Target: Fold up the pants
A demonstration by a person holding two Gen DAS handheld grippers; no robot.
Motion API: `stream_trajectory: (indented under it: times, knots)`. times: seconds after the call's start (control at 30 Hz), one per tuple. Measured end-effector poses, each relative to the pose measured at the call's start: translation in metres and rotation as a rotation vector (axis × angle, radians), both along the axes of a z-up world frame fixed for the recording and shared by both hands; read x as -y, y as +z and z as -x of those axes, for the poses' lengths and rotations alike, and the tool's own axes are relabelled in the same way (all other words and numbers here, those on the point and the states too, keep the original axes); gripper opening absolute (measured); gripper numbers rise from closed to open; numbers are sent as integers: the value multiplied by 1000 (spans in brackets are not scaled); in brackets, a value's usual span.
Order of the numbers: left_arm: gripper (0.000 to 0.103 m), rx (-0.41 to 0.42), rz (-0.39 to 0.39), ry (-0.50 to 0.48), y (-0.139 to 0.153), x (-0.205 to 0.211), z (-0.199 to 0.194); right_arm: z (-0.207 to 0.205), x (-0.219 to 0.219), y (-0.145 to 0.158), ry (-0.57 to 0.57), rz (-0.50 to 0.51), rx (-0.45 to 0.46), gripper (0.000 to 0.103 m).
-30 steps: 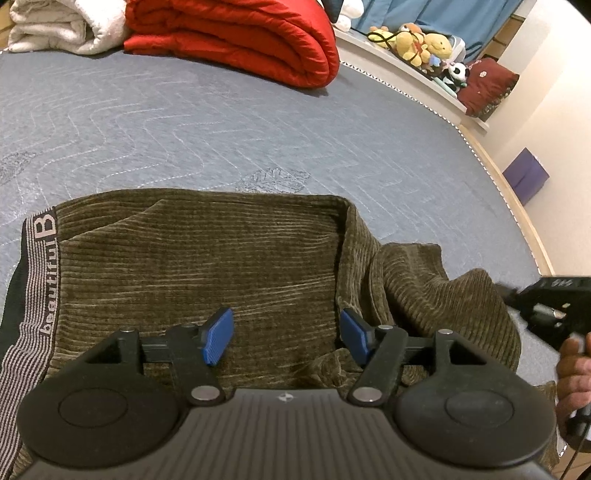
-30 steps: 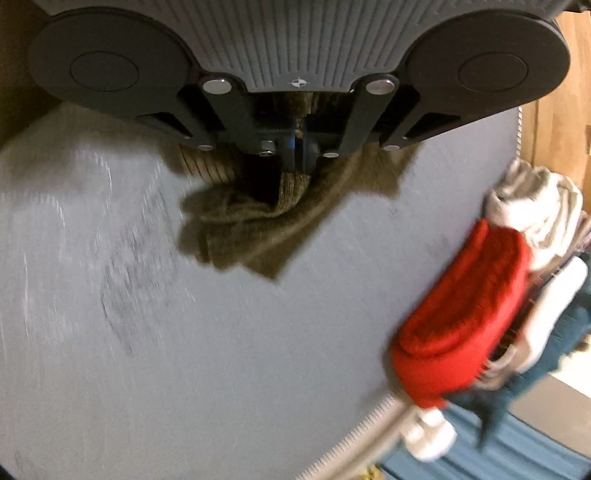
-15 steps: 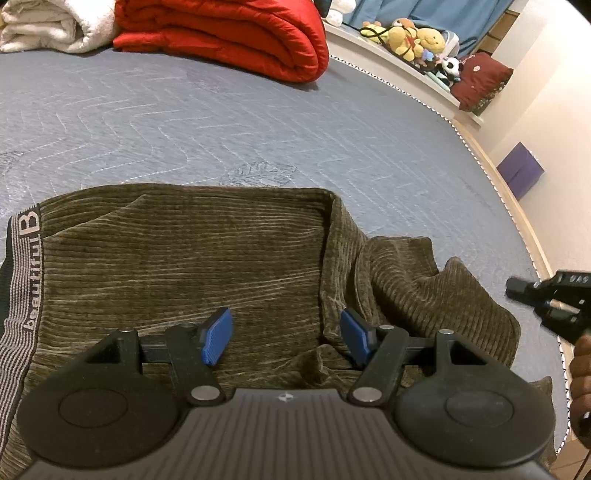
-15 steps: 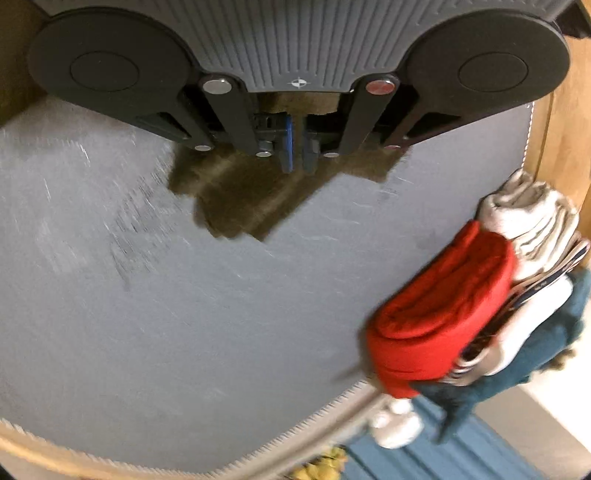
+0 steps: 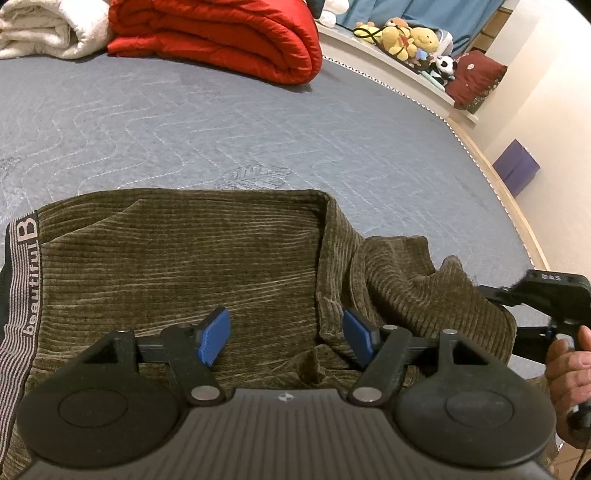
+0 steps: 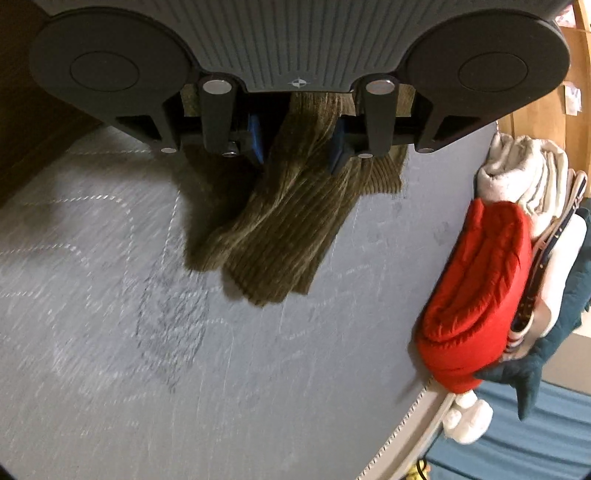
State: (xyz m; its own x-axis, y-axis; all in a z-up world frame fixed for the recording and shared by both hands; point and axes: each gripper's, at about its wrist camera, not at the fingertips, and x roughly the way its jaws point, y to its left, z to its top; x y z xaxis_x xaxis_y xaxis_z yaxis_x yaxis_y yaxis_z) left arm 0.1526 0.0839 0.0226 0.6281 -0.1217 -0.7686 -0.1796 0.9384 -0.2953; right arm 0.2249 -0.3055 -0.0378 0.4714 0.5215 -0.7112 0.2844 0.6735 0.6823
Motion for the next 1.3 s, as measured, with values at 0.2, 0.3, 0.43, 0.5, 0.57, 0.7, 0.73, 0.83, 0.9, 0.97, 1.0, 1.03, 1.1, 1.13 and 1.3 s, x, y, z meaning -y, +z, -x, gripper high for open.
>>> stream_trajectory:
  times: [0.2,0.3,0.43,0.5,0.57,0.7,0.73,0.83,0.9,0.97,1.0,1.03,1.1,1.13,1.3]
  knots:
    - [73,9,-32,-23,0,4,1,-14,-27,10,75,16,83,9]
    - [73,25,-46,-26,1,5,3,-21,-43,45,164,34,225,9]
    - [73,87,-73,-70,7,13,9,-23,-4,95,24,-35,437,8]
    - [73,131,-106,-118,10,24,13,-9,50,110,-231,-102,568,7]
    - [73,177,-153,-187,9,39,17,14,99,108,-500,-57,641,8]
    - [73,231,-238,-315,-2,74,22,20,150,47,-624,149,505,12]
    - [73,243,-254,-345,-6,83,22,15,156,28,-582,167,459,14]
    - [73,267,-301,-434,-21,113,20,7,184,-28,-526,148,323,24]
    - [74,269,-326,-477,-32,134,13,8,201,-48,-536,101,296,37]
    - [78,270,-359,-512,-45,153,2,11,215,-59,-556,63,311,56]
    - [78,268,-388,-526,-54,163,-5,11,220,-63,-558,46,314,56]
    - [78,262,-415,-538,-63,170,-14,7,227,-67,-548,16,314,57]
    - [78,240,-457,-566,-84,187,-30,1,239,-74,-545,-30,306,57]
    - [78,228,-481,-580,-94,196,-37,-2,246,-75,-563,-39,302,57]
    - [82,234,-576,-610,-127,210,-62,-29,271,-79,-616,-132,271,56]
